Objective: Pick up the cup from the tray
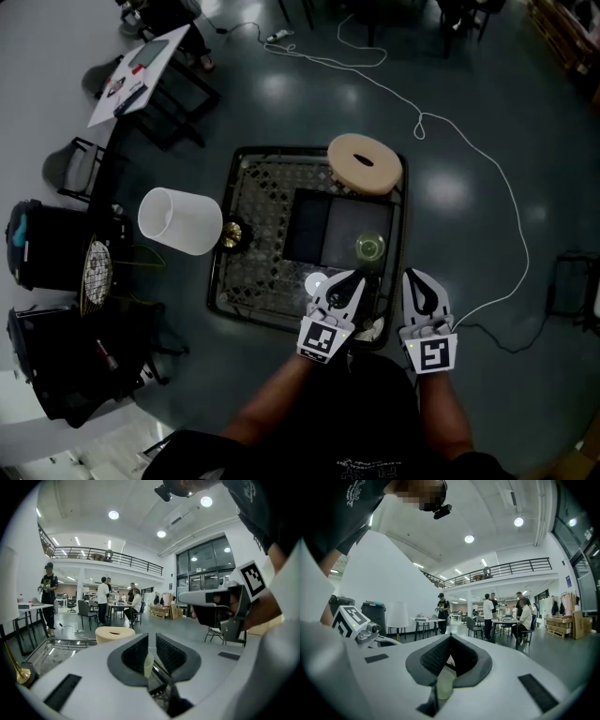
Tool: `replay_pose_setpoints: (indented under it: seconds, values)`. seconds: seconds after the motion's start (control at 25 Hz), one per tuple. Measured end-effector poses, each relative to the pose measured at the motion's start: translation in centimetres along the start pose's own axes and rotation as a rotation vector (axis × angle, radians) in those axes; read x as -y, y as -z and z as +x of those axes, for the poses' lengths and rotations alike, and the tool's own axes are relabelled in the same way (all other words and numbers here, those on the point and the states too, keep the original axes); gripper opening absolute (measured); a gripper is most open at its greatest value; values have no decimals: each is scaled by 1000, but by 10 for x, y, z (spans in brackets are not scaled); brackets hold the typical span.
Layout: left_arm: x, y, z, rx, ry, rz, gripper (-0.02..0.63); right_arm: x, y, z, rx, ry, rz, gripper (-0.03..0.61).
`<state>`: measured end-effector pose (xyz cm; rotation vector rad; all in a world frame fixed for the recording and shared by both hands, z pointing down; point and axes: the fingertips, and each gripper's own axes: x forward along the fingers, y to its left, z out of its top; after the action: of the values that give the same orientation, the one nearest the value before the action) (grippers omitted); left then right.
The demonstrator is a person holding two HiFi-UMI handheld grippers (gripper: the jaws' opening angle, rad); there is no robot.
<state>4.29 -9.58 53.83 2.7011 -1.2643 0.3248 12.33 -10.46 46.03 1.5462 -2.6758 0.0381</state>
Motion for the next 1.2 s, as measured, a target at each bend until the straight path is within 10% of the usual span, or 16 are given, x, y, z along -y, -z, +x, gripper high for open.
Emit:
replay_pose_setpoints:
  seconds: [0.44,1.2]
  values:
    - [-8,54,40,-80,-27,38,405,-2,14,4,-37,-2,36,8]
    - [-35,120,118,-226,-29,12,423,16,29,7,-74,13,60,8]
